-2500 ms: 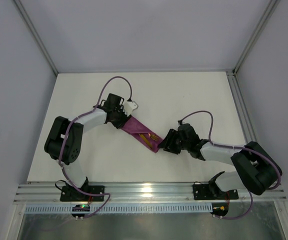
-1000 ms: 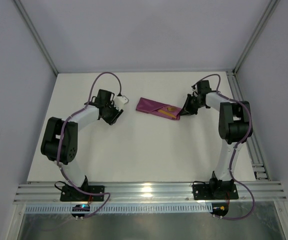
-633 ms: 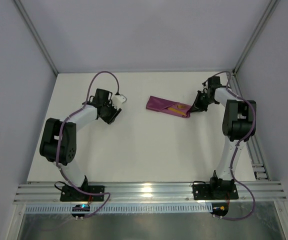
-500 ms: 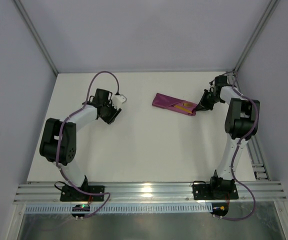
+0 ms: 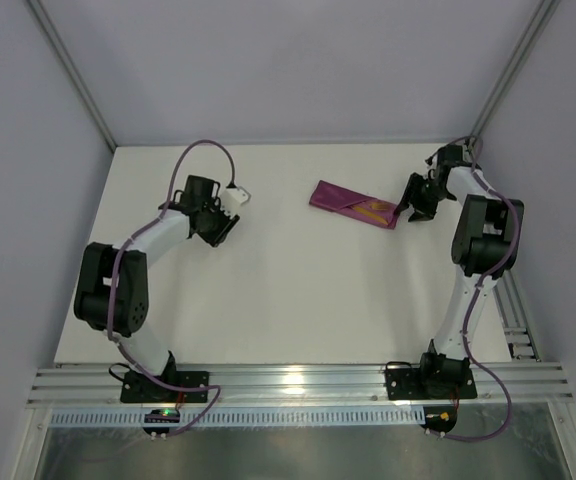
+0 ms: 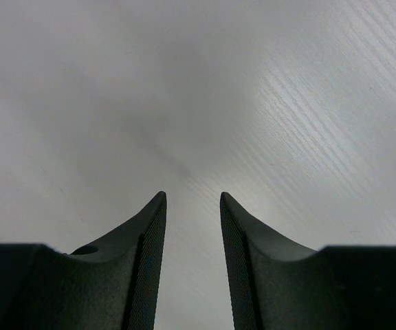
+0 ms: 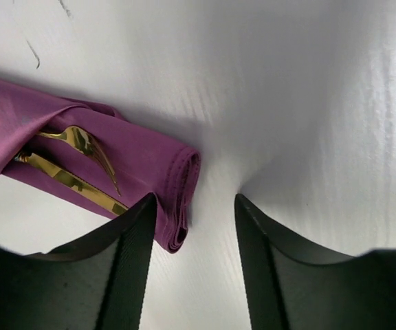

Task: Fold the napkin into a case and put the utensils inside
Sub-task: Place the smaller rectangle-folded napkin at the corner of the board, then reset both arms

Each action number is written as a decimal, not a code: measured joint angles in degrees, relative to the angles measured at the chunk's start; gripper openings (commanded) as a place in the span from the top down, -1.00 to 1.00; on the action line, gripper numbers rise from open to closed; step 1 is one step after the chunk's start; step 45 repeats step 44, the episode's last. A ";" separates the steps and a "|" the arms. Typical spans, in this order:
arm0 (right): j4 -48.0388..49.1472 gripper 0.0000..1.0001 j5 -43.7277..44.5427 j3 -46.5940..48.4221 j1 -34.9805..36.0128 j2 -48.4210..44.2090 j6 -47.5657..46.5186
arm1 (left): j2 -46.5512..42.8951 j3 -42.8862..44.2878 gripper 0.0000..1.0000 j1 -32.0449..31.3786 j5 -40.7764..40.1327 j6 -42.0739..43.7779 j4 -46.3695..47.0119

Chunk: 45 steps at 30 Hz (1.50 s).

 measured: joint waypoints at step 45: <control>22.32 -0.79 26.64 -65.88 -0.44 -77.55 6.93 | -39.15 -24.70 -0.40 19.82 -1.46 -1.29 -13.53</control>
